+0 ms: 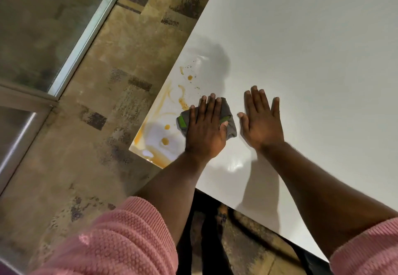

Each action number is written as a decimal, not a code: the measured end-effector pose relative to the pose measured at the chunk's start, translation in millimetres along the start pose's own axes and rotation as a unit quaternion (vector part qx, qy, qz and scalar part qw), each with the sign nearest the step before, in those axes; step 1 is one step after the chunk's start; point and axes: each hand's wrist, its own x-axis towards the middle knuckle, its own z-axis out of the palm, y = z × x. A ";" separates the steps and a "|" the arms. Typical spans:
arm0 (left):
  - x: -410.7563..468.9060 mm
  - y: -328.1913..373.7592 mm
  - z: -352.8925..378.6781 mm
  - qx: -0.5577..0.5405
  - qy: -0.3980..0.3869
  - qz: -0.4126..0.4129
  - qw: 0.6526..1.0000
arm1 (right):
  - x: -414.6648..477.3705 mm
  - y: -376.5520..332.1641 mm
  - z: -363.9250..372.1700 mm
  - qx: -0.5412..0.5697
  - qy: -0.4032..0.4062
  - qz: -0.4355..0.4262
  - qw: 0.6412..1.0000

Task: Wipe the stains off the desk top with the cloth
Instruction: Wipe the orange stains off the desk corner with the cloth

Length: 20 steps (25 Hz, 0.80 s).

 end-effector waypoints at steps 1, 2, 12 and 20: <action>6.3 -1.4 0.2 -0.002 0.000 -0.007 1.000 | 2.5 -1.1 3.4 0.000 0.001 0.000 1.000; 12.2 -2.7 -0.1 -0.003 -0.001 -0.014 1.000 | 3.5 -2.7 5.5 0.000 0.001 0.003 1.000; 75.6 -26.4 -6.9 -0.011 0.018 -0.059 0.998 | 4.1 -5.1 10.5 0.003 0.039 0.016 0.999; 88.3 -32.1 -2.7 -0.004 0.015 -0.055 0.998 | 46.0 -23.2 -0.1 0.035 0.020 0.021 0.999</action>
